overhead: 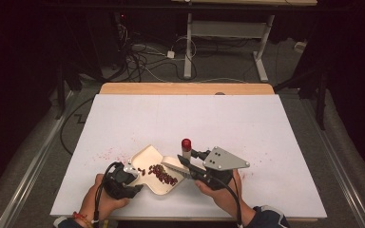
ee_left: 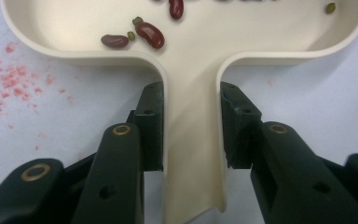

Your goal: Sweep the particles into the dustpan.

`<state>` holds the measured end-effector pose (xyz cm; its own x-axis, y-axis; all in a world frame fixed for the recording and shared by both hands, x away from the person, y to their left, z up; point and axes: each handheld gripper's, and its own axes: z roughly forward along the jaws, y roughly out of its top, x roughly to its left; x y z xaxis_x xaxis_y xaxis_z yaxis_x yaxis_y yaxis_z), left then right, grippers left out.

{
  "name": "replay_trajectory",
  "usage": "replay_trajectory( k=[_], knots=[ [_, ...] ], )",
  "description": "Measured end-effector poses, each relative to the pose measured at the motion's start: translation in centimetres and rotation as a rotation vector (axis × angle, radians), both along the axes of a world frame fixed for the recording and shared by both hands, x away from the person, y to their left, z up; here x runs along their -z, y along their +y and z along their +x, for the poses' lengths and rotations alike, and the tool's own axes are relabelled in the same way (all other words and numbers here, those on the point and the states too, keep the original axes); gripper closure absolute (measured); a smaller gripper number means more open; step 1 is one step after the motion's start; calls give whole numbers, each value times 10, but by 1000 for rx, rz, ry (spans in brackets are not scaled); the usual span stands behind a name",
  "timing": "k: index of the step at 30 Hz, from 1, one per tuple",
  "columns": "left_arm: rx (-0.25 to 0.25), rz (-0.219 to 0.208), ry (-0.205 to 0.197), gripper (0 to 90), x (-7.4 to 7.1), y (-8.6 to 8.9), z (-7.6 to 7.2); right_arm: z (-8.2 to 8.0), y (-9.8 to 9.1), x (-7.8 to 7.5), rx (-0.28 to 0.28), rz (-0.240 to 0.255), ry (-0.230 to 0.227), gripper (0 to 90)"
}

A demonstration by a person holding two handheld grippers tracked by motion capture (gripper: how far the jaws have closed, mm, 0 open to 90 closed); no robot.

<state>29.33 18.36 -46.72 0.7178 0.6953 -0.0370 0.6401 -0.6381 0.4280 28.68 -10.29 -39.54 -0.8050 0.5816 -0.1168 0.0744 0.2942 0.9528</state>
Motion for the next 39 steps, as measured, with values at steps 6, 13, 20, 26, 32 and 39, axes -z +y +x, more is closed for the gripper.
replay_trajectory(
  k=[6,13,20,26,32,39],
  knots=[
    [-8,0,-9,640,0,-3,0,-9,8,-3,-27,-16,-4,705],
    [-22,-12,-11,640,1,-4,1,-9,10,-5,-38,-7,-2,705],
    [-38,-15,-11,640,1,0,2,-10,12,-6,-43,-3,-3,705],
    [-74,-25,-18,640,2,10,6,-5,1,-11,-13,22,-29,705],
    [-130,-32,-32,640,3,24,12,5,-18,-17,48,19,-53,705],
    [-174,-37,-37,639,4,35,17,18,-37,-17,97,2,-37,704]
  ],
)
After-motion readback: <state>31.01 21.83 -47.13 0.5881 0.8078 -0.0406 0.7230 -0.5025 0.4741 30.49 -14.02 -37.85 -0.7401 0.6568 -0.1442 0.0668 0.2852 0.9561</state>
